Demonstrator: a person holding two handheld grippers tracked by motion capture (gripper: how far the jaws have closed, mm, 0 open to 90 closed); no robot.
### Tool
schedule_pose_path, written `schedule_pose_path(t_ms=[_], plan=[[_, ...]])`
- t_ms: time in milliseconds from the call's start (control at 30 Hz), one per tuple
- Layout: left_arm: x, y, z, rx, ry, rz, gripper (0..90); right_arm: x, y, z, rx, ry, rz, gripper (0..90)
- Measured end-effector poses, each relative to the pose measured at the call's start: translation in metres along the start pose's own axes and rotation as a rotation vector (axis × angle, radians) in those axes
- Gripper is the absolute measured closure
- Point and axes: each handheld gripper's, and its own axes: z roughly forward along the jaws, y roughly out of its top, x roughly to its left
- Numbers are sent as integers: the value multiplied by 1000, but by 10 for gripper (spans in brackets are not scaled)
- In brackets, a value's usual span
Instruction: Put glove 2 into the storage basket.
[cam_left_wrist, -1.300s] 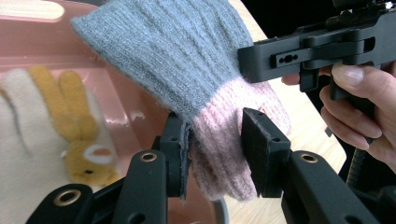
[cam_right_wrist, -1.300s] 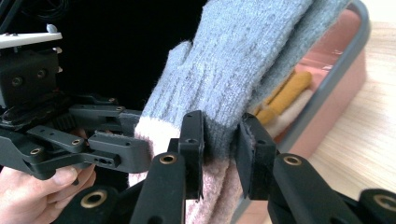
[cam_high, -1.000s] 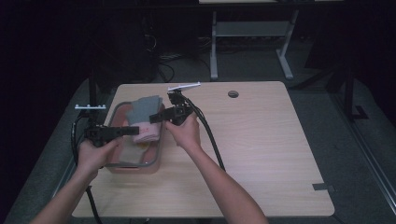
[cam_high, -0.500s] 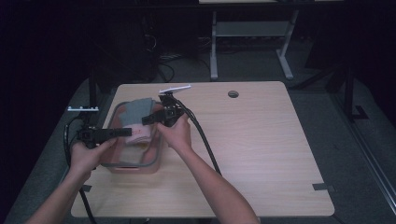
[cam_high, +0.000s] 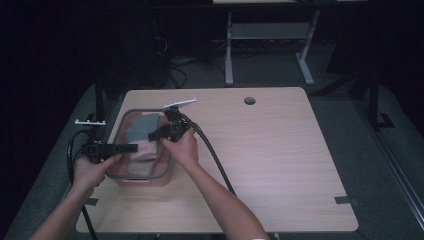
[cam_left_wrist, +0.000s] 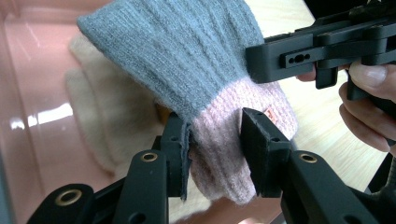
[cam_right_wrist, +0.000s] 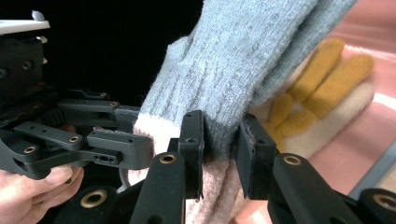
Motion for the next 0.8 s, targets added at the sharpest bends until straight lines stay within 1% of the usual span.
schedule_pose_path(t_ms=[233, 400, 433, 500, 533, 567, 633, 667, 733, 800], plan=[[9, -6, 6, 42, 26, 1, 631, -5, -4, 14, 36, -13, -1, 731], [12, -10, 11, 61, 54, 1, 631, -7, -7, 22, 69, -36, -7, 729], [12, -11, 12, 62, 62, 8, 632, -7, -7, 23, 72, -39, -8, 729], [13, -11, 13, 82, 76, 22, 632, -7, -7, 25, 82, -43, -9, 729], [13, -12, 14, 82, 71, 19, 643, -7, -7, 26, 79, -44, -11, 729], [13, -12, 14, 84, 78, 16, 646, -7, -7, 26, 81, -46, -10, 729], [14, -12, 15, 97, 84, 26, 645, -5, -7, 28, 89, -56, -19, 724], [14, -12, 15, 101, 90, 28, 638, -5, -7, 28, 90, -60, -33, 722], [14, -12, 16, 102, 104, 33, 622, -3, -7, 28, 97, -70, -31, 710], [13, -12, 16, 102, 111, 37, 609, -2, -6, 27, 98, -77, -43, 695]])
